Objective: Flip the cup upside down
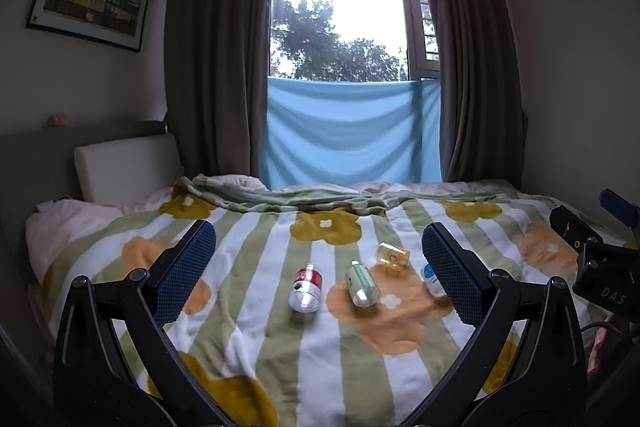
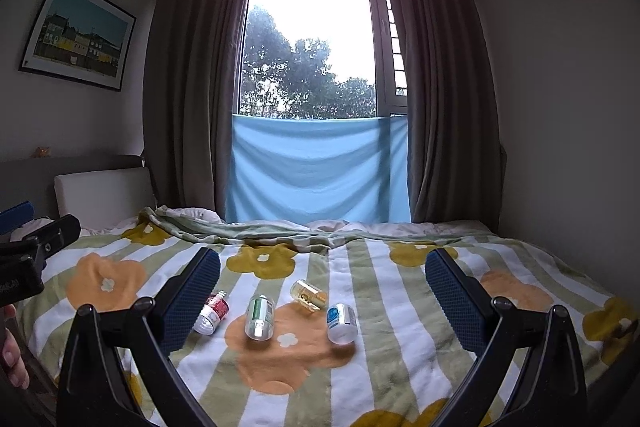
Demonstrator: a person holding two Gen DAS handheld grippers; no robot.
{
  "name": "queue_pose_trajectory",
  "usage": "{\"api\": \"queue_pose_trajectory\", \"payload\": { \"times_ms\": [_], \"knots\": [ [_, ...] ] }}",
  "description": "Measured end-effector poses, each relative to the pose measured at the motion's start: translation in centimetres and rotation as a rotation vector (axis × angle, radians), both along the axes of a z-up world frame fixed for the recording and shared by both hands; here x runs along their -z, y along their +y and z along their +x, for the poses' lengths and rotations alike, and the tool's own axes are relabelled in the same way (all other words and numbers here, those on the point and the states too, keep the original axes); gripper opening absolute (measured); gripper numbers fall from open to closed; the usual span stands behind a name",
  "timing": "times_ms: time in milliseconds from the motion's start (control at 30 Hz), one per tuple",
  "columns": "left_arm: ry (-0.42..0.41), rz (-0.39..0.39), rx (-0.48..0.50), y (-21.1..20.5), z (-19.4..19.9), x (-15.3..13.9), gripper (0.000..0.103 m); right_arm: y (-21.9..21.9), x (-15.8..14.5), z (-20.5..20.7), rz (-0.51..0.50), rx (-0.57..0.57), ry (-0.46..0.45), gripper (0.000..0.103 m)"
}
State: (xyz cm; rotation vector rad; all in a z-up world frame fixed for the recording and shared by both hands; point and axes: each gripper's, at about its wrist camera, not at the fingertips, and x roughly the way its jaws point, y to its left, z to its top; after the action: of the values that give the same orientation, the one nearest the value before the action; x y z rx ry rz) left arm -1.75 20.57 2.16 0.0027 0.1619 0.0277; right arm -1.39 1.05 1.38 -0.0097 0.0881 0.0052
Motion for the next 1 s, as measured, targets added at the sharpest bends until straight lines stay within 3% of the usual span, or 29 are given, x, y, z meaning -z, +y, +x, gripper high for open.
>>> {"api": "queue_pose_trajectory", "payload": {
  "times_ms": [1000],
  "knots": [
    [0.015, -0.005, -0.003, -0.04, -0.33, -0.10, 0.103, 0.62, -0.51, -0.39, -0.001, -0.021, 0.011, 0.103]
  ]
}}
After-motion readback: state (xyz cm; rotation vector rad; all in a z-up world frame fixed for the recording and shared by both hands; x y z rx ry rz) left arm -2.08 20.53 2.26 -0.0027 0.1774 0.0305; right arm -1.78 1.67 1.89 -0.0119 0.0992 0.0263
